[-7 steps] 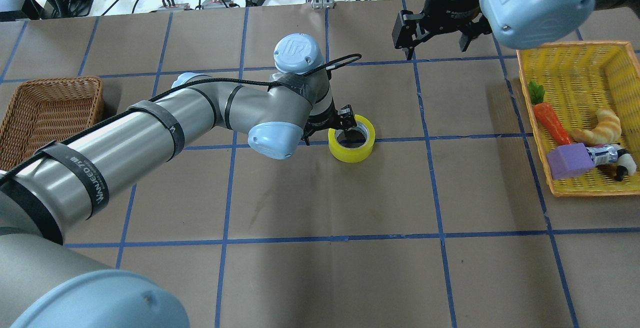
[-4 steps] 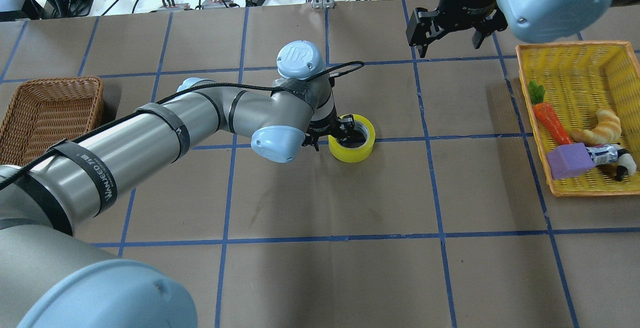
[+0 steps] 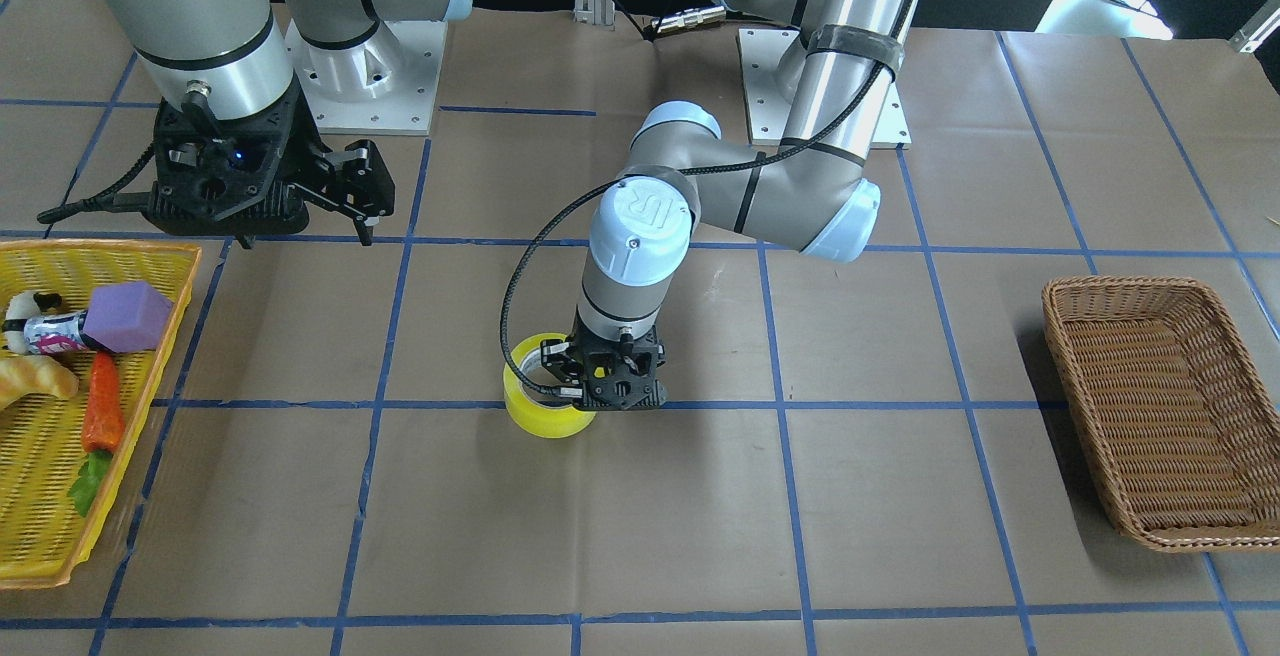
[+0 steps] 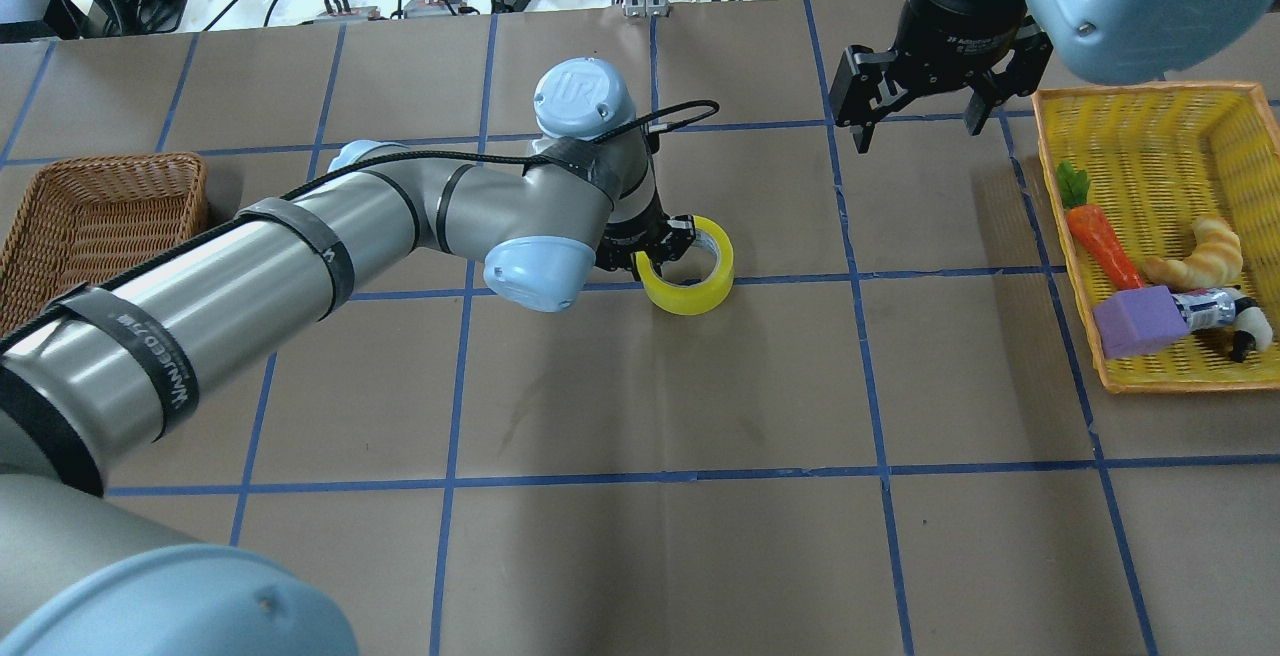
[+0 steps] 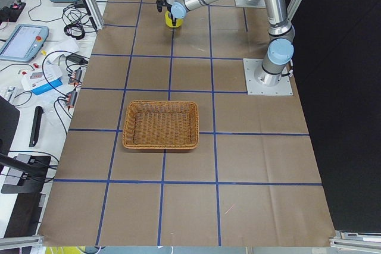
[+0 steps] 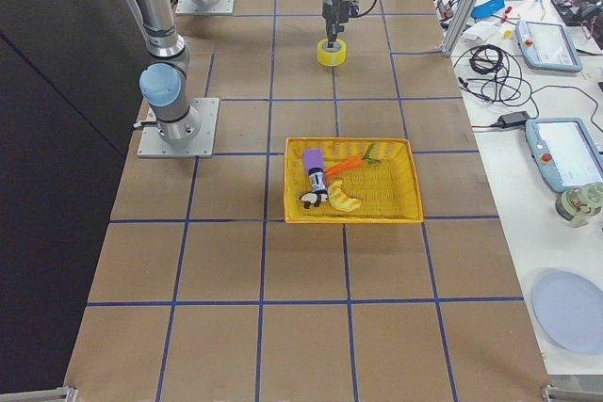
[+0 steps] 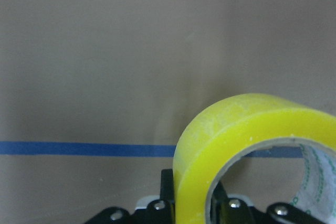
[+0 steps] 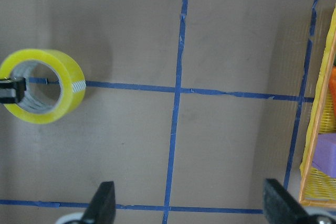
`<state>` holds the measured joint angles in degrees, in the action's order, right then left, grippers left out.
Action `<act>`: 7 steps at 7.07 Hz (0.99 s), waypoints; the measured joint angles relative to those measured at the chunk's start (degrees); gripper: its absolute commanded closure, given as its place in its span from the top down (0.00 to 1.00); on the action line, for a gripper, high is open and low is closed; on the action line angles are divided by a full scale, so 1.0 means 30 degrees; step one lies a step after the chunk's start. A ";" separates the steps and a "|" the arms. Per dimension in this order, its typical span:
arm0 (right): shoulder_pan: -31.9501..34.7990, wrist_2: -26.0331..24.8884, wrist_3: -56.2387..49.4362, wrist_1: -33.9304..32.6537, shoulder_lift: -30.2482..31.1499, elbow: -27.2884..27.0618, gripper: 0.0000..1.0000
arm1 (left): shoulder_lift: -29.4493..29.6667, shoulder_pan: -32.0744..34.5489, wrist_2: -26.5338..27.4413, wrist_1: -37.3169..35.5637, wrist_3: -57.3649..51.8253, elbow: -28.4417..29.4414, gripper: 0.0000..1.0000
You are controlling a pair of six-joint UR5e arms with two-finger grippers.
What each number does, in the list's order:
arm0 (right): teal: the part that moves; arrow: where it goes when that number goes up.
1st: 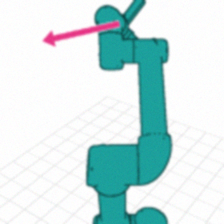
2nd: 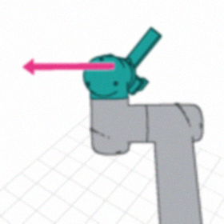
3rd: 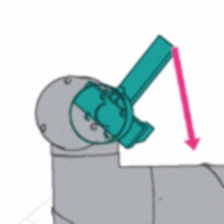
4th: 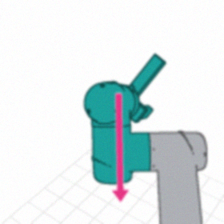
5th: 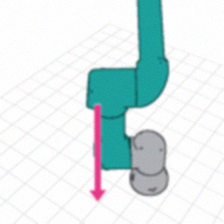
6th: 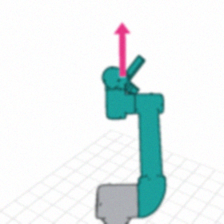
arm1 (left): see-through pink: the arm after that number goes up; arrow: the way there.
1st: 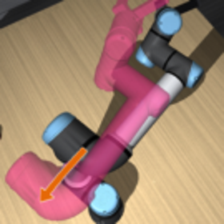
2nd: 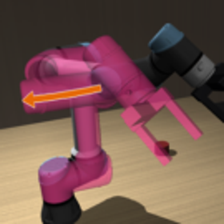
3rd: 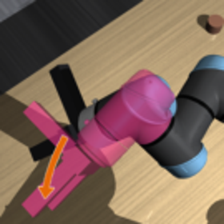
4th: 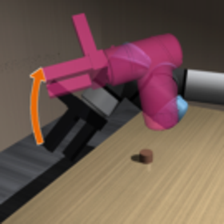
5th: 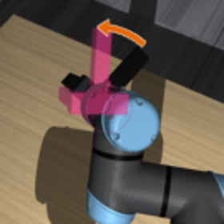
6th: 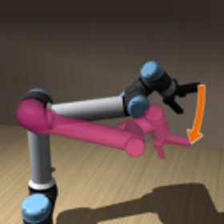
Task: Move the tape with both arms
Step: 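Carry the tape roll with the left gripper into the wicker basket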
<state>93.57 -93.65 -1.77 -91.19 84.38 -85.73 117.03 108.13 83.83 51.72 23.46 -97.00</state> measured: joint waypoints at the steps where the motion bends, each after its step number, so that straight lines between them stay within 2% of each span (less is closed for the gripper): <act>1: 0.0056 0.0119 0.0034 0.0152 0.0157 -0.0049 0.99 | -0.1393 -0.1226 -0.0007 0.0976 -0.0906 -0.0013 0.00; 4: 0.0135 0.1405 0.0049 0.0100 0.0887 -0.0354 0.99 | -0.4757 -0.6726 -0.0006 0.6015 -0.7277 0.0023 0.01; 6: 0.0135 0.1595 -0.0021 0.0060 0.1365 -0.0860 0.99 | -0.5465 -1.1234 0.0471 0.8114 -1.2238 0.0146 0.01; 7: 0.0141 0.1593 -0.0024 0.0049 0.1432 -0.0966 1.00 | -0.5216 -1.3013 0.1475 0.8234 -1.4090 0.0336 0.02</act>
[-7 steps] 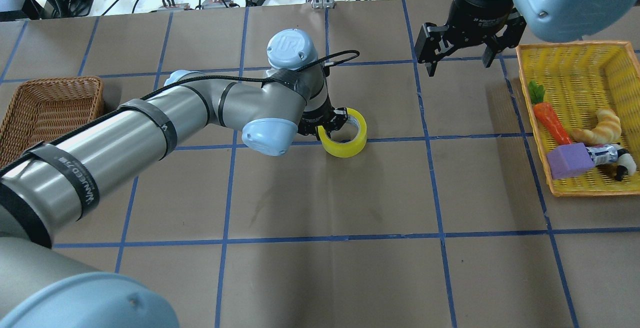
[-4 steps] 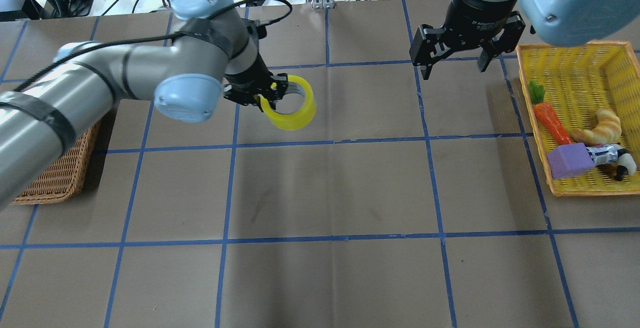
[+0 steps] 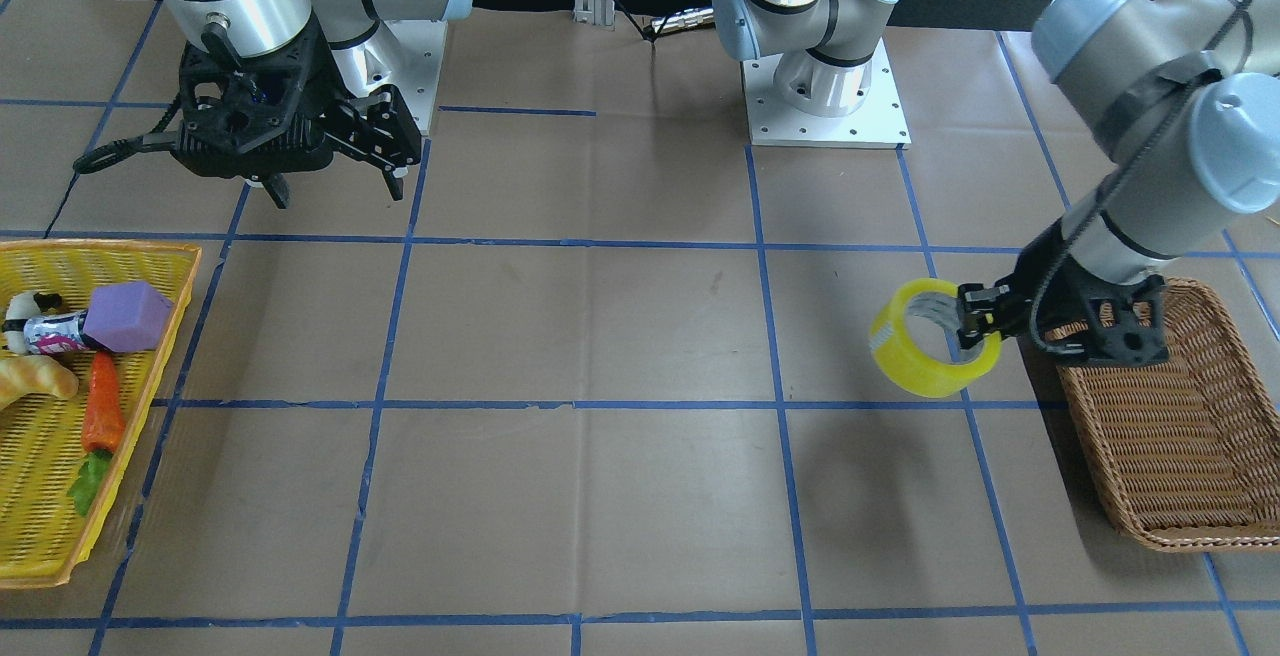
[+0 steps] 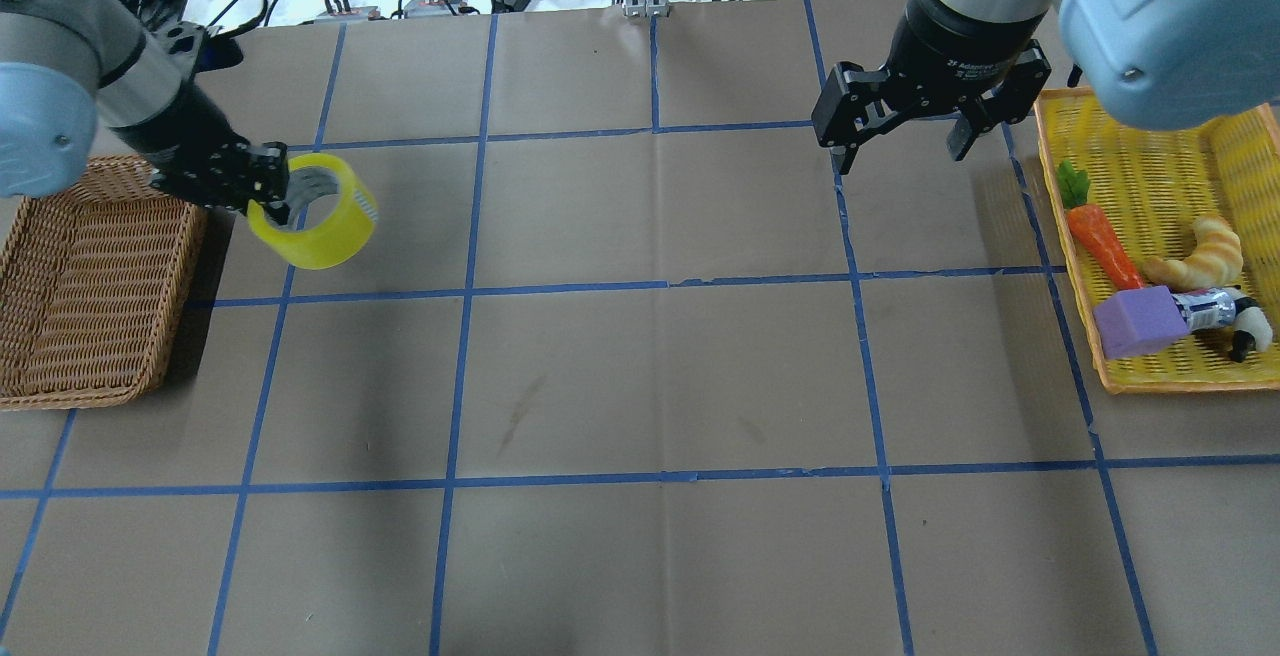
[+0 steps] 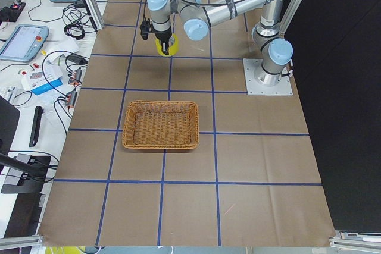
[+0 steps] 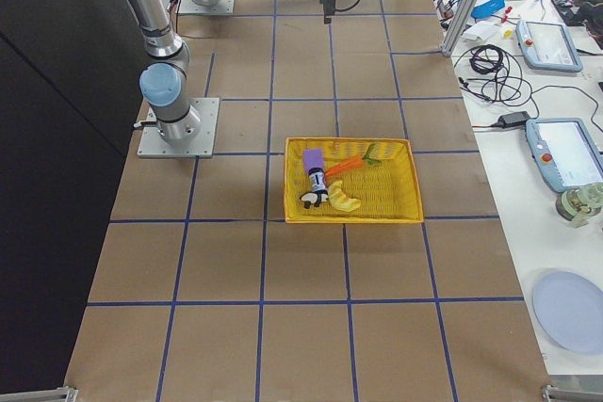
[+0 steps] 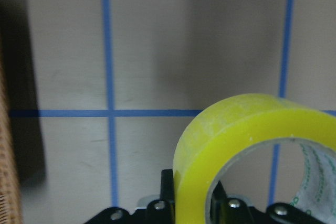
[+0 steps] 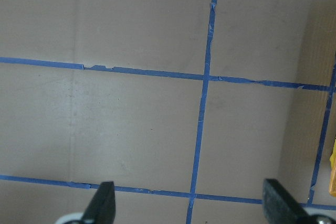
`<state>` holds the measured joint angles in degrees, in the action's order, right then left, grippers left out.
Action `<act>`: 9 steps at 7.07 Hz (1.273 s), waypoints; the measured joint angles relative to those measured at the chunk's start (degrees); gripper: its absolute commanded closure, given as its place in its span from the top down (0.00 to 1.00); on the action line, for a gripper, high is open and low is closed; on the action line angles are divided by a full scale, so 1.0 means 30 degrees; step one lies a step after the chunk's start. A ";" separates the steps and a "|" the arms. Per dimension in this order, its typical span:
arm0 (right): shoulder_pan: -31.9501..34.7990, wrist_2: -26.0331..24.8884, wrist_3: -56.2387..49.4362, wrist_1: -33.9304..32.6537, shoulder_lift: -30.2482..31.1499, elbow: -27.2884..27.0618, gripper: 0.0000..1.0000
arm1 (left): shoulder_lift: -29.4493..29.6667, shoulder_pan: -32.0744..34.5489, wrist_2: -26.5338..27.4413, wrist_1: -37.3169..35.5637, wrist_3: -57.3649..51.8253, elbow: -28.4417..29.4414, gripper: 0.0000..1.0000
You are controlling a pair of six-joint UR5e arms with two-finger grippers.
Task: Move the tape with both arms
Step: 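Carry the tape roll with the left gripper into the wicker basket, then open the left gripper to release the tape in the basket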
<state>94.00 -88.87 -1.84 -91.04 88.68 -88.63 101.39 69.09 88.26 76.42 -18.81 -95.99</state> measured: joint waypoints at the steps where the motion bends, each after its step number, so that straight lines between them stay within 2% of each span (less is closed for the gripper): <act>1: 0.0040 -0.0027 0.0030 -0.0003 0.0018 -0.0071 1.00 | 0.0544 -0.1385 0.1219 -0.0469 -0.1526 0.0503 0.04; 3: -0.0002 -0.0179 0.0074 0.0027 -0.0022 -0.0056 1.00 | 0.2663 -0.4112 0.2354 -0.2010 -0.4831 0.2701 0.07; 5: -0.0086 -0.0288 0.0060 -0.0016 -0.0061 0.0154 1.00 | 0.5227 -0.6231 0.2402 -0.2830 -0.8384 0.4531 0.10; 6: -0.0032 -0.0285 0.0100 -0.0056 -0.0069 0.0114 1.00 | 0.6167 -0.6824 0.2265 -0.2911 -0.9004 0.4660 0.40; 7: -0.0004 -0.0277 0.0118 -0.0244 -0.0117 0.0009 1.00 | 0.6831 -0.7099 0.2126 -0.2944 -0.9216 0.4590 0.99; 9: -0.0092 -0.0291 0.0111 -0.0625 -0.0163 -0.0075 1.00 | 0.7201 -0.7228 0.2100 -0.2732 -0.9329 0.4541 1.00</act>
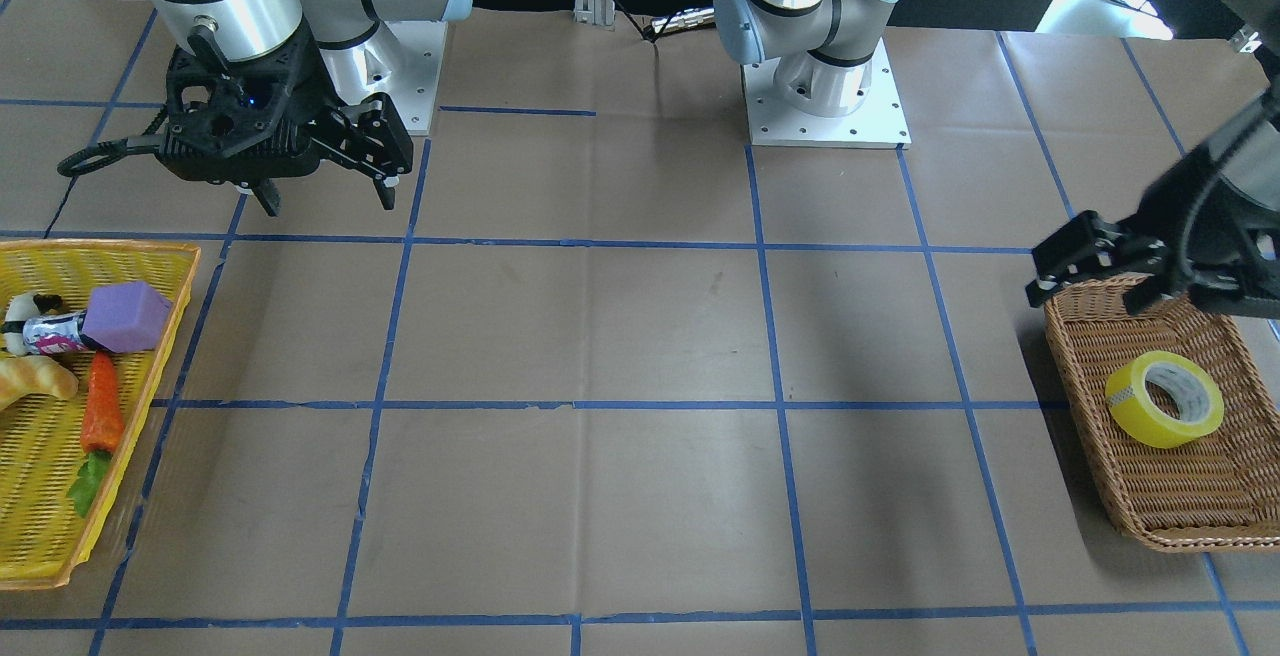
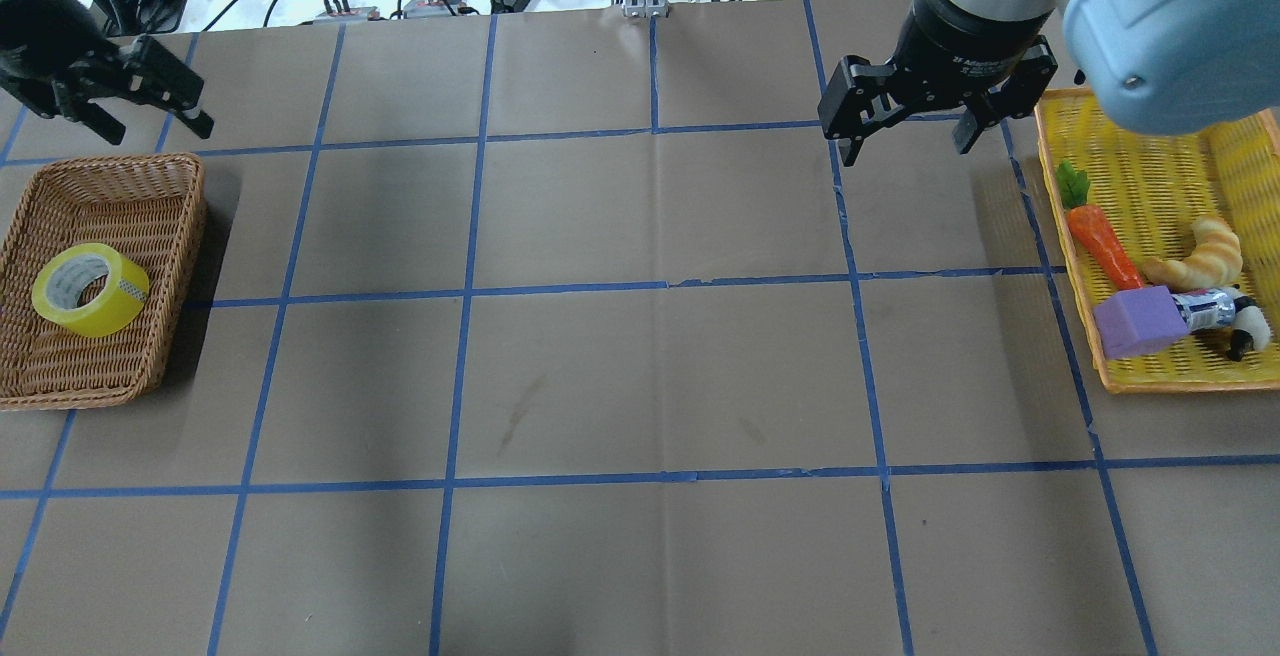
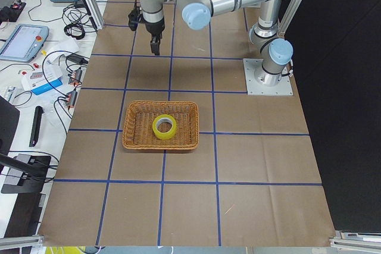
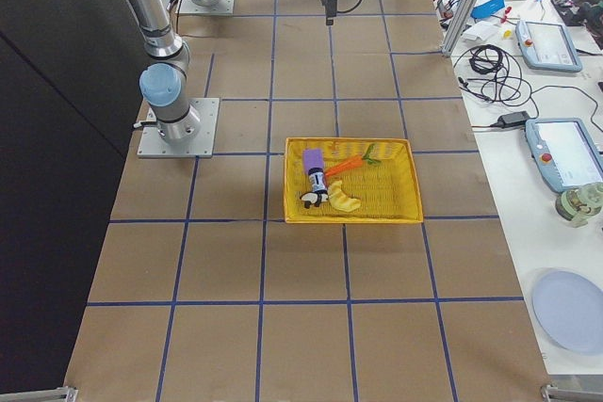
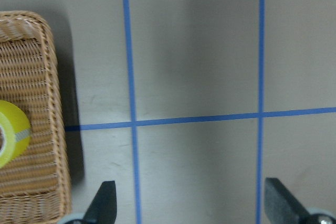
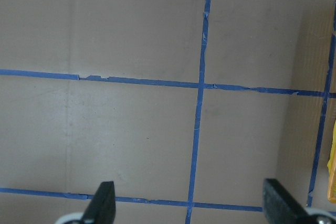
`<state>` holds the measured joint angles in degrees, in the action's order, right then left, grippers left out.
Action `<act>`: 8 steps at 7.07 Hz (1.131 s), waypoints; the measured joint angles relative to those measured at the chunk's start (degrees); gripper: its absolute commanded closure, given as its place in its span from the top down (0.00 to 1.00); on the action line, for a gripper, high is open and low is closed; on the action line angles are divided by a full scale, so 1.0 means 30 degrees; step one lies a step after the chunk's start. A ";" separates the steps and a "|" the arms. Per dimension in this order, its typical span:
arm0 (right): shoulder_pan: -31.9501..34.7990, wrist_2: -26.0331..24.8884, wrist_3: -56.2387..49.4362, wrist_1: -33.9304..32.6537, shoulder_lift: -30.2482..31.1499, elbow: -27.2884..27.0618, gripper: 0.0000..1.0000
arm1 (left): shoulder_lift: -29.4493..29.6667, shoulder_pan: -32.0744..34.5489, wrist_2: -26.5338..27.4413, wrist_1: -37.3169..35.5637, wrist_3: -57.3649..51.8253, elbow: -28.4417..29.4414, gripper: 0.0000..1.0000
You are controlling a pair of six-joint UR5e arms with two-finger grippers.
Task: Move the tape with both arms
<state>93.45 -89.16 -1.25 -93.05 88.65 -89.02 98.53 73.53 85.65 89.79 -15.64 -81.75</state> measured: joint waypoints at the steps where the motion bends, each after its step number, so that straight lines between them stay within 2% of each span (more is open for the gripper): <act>1: 0.0003 0.0008 0.0005 -0.0007 0.0003 -0.0002 1.00 | -0.0734 0.1924 0.0051 0.0363 0.3180 -0.0083 1.00; 3: 0.0018 0.0026 0.0027 0.0010 -0.0002 -0.0013 1.00 | -0.1206 0.4319 0.0151 0.0777 0.5958 -0.0369 1.00; 6: 0.0004 0.0014 0.0036 0.0069 0.0004 -0.0031 1.00 | -0.1576 0.4982 0.0267 0.0829 0.6354 -0.1184 1.00; 8: 0.0083 0.0025 0.0037 0.0058 -0.0015 -0.0052 1.00 | -0.1642 0.5012 0.1204 0.0837 0.5911 -0.1285 1.00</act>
<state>93.69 -89.08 -1.14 -92.87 88.61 -89.18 93.61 88.56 89.27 92.30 2.09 -85.61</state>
